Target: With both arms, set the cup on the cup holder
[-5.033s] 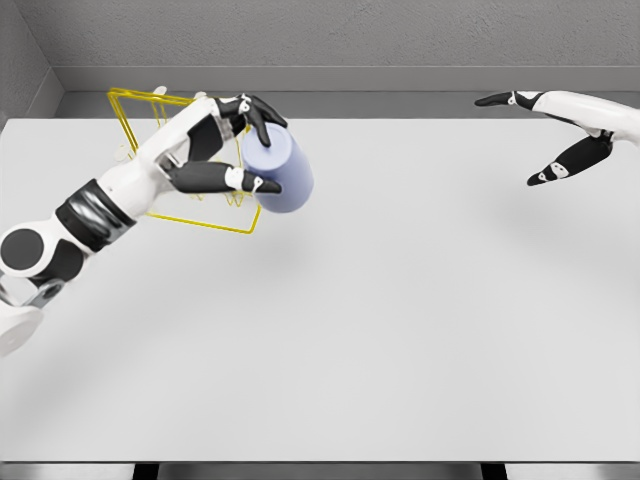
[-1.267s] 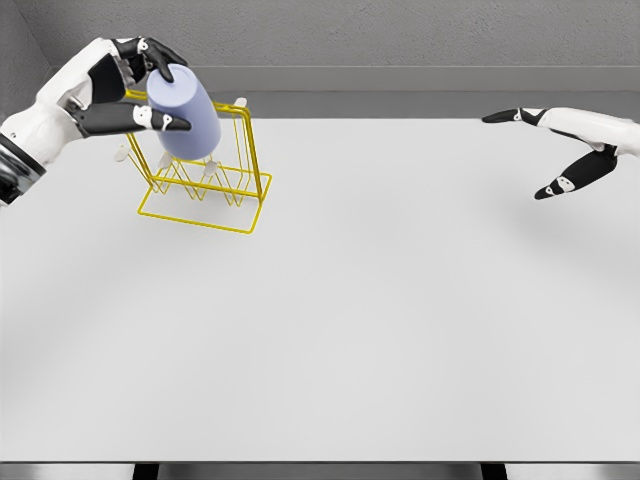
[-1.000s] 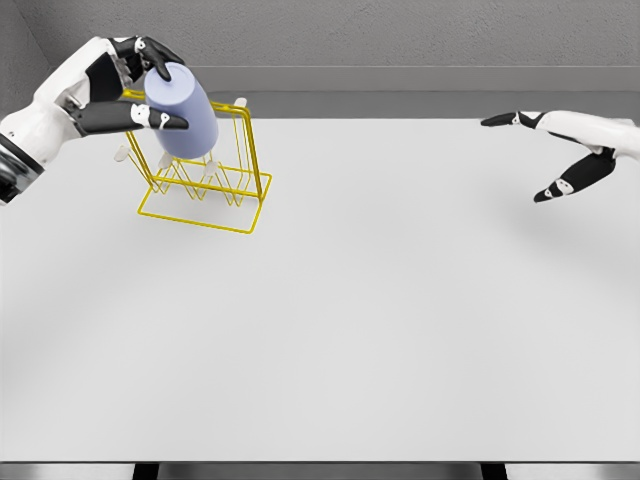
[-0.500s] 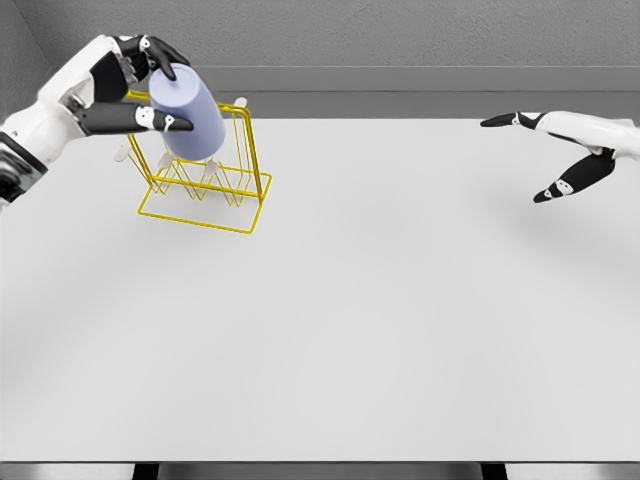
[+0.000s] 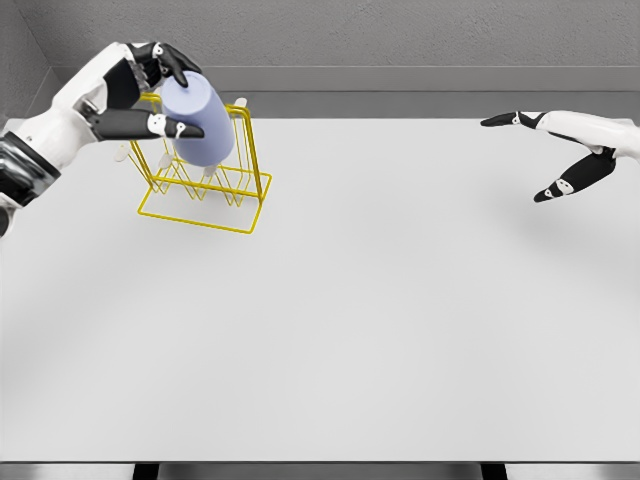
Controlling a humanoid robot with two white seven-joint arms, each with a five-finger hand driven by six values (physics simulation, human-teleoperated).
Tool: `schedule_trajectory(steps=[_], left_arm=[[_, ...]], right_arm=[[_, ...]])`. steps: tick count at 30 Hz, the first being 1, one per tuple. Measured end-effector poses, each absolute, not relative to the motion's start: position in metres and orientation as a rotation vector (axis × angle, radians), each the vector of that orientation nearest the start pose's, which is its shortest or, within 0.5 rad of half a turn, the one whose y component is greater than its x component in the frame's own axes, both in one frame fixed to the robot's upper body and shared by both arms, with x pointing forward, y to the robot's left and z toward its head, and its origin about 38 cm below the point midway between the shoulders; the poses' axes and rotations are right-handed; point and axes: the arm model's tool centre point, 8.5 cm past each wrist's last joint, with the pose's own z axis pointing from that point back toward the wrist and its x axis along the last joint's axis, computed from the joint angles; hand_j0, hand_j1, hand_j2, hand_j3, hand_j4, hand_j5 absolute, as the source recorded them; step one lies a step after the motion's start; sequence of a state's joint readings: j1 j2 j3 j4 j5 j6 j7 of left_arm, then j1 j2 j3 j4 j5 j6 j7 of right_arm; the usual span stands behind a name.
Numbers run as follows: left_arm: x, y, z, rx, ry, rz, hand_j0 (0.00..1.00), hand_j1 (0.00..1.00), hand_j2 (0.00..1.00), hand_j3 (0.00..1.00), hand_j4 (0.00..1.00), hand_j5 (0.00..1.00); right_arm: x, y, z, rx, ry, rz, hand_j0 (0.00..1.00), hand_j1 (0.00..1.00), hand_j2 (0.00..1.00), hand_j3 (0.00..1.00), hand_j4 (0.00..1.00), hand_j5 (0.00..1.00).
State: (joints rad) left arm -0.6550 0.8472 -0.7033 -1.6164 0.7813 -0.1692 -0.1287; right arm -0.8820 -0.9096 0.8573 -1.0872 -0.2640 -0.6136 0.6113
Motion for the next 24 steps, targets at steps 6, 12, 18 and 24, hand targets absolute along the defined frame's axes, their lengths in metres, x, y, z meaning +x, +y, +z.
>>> schedule_trajectory(steps=[6,12,18,24], left_arm=[[0.4432,0.2829,0.2663,-0.288,-1.775,-0.737,0.26,0.26,0.26,0.26,0.26,0.26],[0.4430,0.2806,0.2651,-0.291,-1.777,-0.743,0.37,0.37,0.37,0.37,0.37,0.37],[0.4428,0.2802,0.2661,-0.290,-1.781,-0.748,0.54,0.54,0.54,0.54,0.54,0.54],[0.4427,0.2804,0.2663,-0.285,-1.783,-0.753,0.62,0.62,0.62,0.62,0.62,0.62]], right_arm=[[0.4717,-0.3879,0.2493,-0.120,-1.490,1.585,1.00,1.00,1.00,1.00,1.00,1.00],[0.4715,-0.3888,0.2496,-0.122,-1.488,1.584,1.00,1.00,1.00,1.00,1.00,1.00],[0.4713,-0.3893,0.2498,-0.123,-1.488,1.584,1.00,1.00,1.00,1.00,1.00,1.00],[0.4713,-0.3894,0.2498,-0.123,-1.488,1.584,1.00,1.00,1.00,1.00,1.00,1.00]])
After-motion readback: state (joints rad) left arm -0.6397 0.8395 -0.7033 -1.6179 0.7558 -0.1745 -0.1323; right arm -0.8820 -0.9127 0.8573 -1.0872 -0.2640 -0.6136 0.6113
